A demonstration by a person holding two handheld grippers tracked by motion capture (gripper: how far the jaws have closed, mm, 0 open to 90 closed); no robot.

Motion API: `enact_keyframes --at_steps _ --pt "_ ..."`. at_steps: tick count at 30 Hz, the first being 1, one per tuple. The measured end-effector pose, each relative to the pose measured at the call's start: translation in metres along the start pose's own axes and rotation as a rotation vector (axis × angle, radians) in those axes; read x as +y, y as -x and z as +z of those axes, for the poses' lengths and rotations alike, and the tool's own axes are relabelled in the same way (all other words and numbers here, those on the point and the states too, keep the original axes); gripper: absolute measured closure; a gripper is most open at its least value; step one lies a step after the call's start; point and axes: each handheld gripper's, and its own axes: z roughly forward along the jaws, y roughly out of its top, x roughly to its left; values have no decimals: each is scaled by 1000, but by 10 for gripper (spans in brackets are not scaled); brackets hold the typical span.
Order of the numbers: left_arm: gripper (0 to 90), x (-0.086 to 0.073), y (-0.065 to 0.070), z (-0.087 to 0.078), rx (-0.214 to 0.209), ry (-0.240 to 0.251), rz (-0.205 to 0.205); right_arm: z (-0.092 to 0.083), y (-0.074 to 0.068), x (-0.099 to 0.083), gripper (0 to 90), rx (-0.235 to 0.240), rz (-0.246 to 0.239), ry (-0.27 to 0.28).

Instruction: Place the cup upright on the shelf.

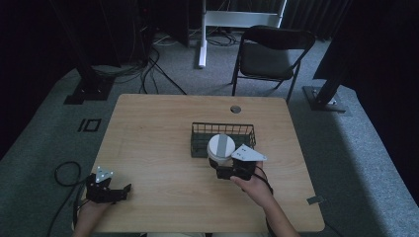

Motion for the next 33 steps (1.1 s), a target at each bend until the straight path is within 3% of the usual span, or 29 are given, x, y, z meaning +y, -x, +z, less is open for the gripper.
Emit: enact_keyframes --at_steps 15,21,28,33 --pt "6 0 0 0 1 2 0 6 16 25 182 -166 33 50" --pt "6 0 0 0 1 2 0 14 24 34 182 -214 48 41" --pt "6 0 0 0 0 1 1 30 39 39 182 -308 77 8" --pt "6 0 0 0 0 1 1 39 43 38 183 -336 88 -8"
